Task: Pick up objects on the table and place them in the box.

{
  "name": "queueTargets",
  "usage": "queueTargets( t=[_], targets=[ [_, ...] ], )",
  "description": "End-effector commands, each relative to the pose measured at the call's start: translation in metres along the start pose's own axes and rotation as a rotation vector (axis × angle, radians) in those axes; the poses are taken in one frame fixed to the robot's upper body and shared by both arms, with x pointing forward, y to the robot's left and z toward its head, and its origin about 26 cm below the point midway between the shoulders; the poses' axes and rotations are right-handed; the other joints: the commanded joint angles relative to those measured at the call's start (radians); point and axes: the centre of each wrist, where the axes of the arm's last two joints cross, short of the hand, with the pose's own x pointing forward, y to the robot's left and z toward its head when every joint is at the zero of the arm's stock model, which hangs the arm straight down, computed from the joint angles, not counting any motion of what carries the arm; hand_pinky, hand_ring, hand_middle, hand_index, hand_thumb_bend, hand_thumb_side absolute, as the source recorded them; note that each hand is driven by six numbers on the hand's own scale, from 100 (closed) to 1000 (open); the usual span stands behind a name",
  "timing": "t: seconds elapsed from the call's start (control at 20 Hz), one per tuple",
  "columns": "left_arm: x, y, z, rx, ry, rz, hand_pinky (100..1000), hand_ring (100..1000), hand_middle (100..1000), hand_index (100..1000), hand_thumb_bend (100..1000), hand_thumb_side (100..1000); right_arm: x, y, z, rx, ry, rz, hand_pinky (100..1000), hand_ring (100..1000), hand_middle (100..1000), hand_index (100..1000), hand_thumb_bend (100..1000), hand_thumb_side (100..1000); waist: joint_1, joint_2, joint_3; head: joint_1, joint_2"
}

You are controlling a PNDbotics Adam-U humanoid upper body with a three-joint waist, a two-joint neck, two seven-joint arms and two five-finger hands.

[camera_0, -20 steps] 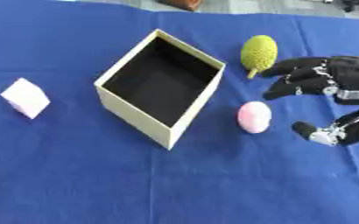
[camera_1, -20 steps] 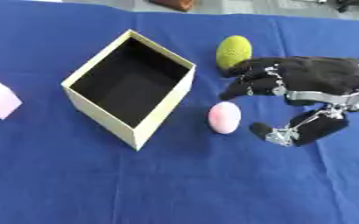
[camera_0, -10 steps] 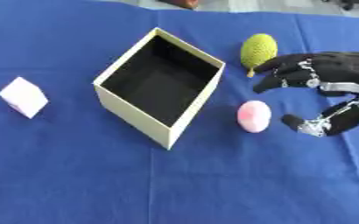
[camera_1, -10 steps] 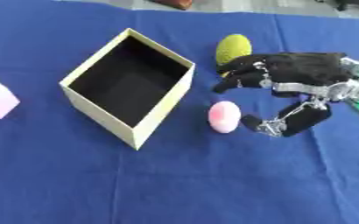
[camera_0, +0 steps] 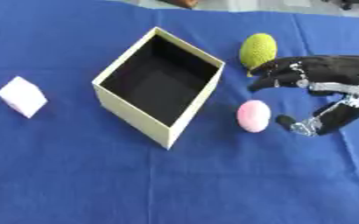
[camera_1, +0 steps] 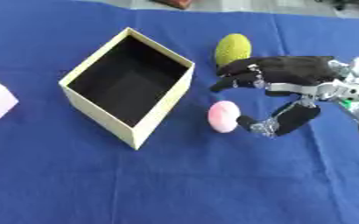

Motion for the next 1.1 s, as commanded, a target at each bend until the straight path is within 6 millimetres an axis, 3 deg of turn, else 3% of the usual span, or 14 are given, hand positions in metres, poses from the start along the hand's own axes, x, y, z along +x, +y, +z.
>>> queueTargets(
  t=[0.05,0.45,0.8,1.1],
  targets=[
    [0.007,0.001,-0.006,-0.011,-0.032,-0.005,701,793,699,795,100,573,-0.005,-0.003,0.003,0.032,0.009,0.002,1000,1000,808,959,100,434,0.004,-0.015,0.002,-0.003,0.0],
    [0.007,0.0,-0.007,-0.009,-0.035,0.001,700,794,700,795,100,573,-0.023,-0.001,0.004,0.026,0.04,-0.061,1000,1000,796,962,100,270,0.005,-0.008,0.008,-0.006,-0.003],
    [0.007,0.0,-0.008,-0.01,-0.036,0.003,700,794,700,795,100,573,-0.028,0.003,0.004,0.031,0.059,-0.051,1000,1000,775,944,100,277,0.006,-0.003,0.008,-0.006,-0.003],
    [0.007,-0.001,-0.008,-0.009,-0.038,0.007,700,794,699,794,100,574,-0.029,0.008,0.001,0.056,0.053,-0.042,1000,1000,773,939,100,388,0.008,0.001,0.011,-0.007,-0.002]
  ],
)
